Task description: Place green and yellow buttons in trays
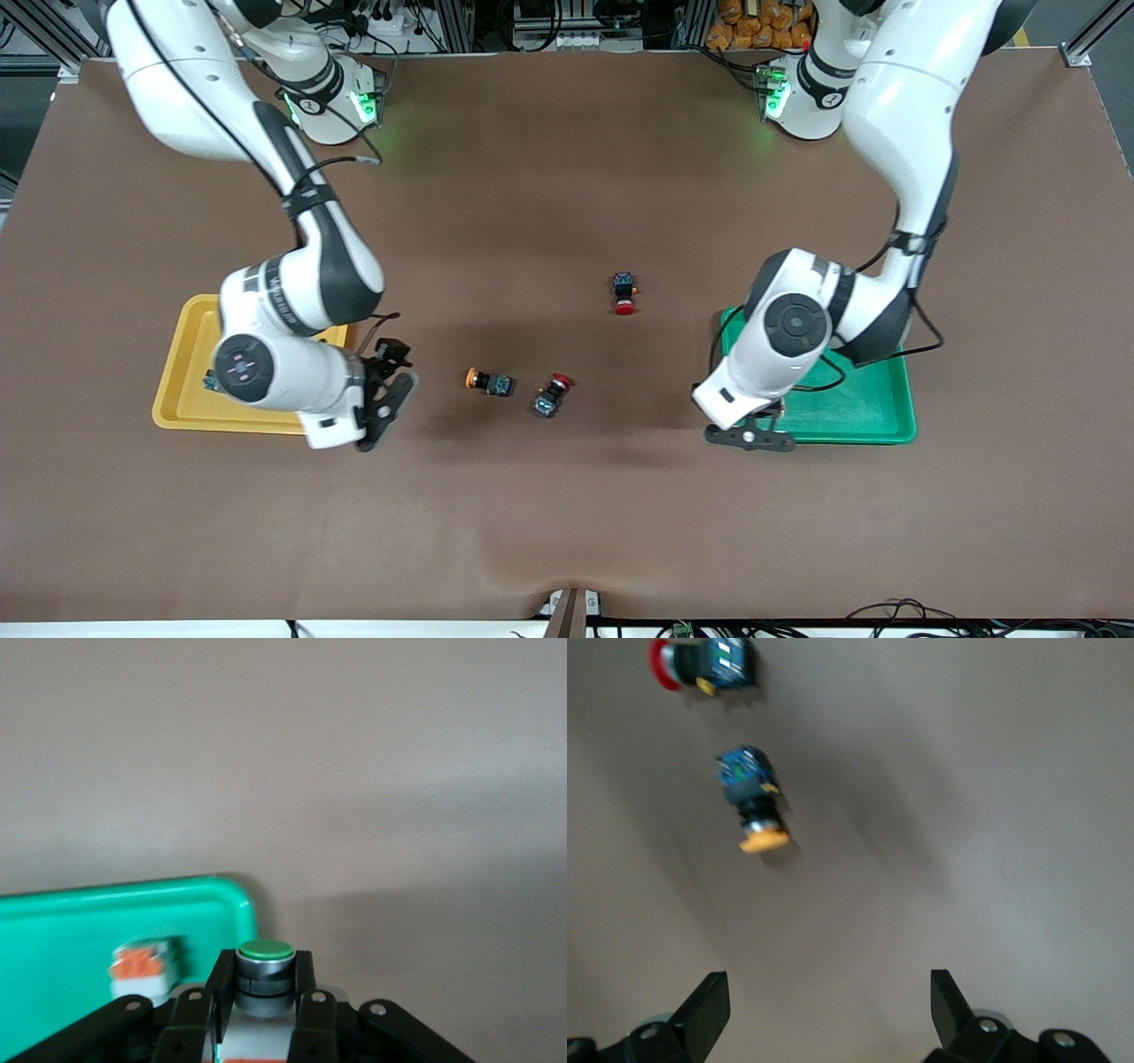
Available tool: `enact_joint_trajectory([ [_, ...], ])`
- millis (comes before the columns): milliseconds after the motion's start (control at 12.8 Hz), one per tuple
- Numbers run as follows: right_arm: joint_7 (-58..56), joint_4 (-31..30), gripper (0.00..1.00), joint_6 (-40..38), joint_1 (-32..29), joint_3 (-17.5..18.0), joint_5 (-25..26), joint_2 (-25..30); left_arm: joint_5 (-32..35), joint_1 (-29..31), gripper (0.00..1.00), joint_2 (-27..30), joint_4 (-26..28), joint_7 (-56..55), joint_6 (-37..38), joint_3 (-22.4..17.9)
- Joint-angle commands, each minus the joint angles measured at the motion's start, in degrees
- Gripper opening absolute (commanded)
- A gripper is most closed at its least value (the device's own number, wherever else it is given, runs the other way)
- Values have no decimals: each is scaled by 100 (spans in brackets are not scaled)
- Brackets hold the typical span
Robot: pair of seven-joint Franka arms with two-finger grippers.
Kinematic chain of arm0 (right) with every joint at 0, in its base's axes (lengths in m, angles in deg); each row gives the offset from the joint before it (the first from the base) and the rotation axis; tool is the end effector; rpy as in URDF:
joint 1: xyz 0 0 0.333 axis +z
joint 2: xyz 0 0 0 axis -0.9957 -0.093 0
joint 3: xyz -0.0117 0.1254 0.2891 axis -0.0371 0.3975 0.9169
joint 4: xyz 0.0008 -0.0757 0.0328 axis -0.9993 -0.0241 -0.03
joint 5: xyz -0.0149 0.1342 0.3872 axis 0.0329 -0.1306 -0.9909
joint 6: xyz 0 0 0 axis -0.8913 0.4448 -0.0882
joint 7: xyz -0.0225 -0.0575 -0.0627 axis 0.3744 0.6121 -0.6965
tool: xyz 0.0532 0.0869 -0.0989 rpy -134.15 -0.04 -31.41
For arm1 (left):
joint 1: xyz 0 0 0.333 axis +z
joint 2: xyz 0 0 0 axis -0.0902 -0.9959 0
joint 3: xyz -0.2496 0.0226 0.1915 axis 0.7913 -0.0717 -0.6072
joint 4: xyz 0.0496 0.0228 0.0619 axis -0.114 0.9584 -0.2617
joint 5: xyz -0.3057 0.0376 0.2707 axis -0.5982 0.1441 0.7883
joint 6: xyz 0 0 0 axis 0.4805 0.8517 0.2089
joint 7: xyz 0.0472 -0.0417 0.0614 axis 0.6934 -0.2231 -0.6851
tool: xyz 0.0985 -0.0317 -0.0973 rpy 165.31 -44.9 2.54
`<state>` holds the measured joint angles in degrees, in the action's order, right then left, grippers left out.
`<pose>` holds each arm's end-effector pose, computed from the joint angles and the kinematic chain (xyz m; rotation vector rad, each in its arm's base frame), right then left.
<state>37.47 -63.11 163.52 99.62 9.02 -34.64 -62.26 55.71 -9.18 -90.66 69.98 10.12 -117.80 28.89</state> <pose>0.6863 0.2470 0.2656 -2.5483 -1.5169 0.0904 0.6833 -0.2737 0.2440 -3.1124 0.1939 -0.1275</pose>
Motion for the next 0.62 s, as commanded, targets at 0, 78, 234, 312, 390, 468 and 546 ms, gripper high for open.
enact_joint_trajectory([
  [0, -815, 19, 100, 459, 227, -31, -70, -318, 4, 371, 0, 674, 739, 17, 197, 54],
  [78, -1113, 19, 100, 783, 349, -31, -79, -424, 4, 486, 0, 780, 889, 17, 197, 54],
  [234, -1213, -16, 100, 1111, 639, -31, -79, -477, 47, 784, 0, 825, 1075, 17, 197, 45],
  [312, -1178, -16, 100, 1172, 815, -31, -53, -547, 74, 934, 0, 816, 1093, 52, 197, 45],
  [390, -1108, -16, 100, 1321, 1008, -49, -44, -600, 83, 970, 0, 816, 1101, 96, 197, 45],
  [468, -760, -33, 100, 1479, 1071, -58, 8, -653, 92, 1057, 0, 790, 1101, 105, 197, 36],
  [546, -573, -33, 100, 1533, 1089, -58, 26, -749, 92, 1206, 0, 764, 1101, 114, 162, 45],
])
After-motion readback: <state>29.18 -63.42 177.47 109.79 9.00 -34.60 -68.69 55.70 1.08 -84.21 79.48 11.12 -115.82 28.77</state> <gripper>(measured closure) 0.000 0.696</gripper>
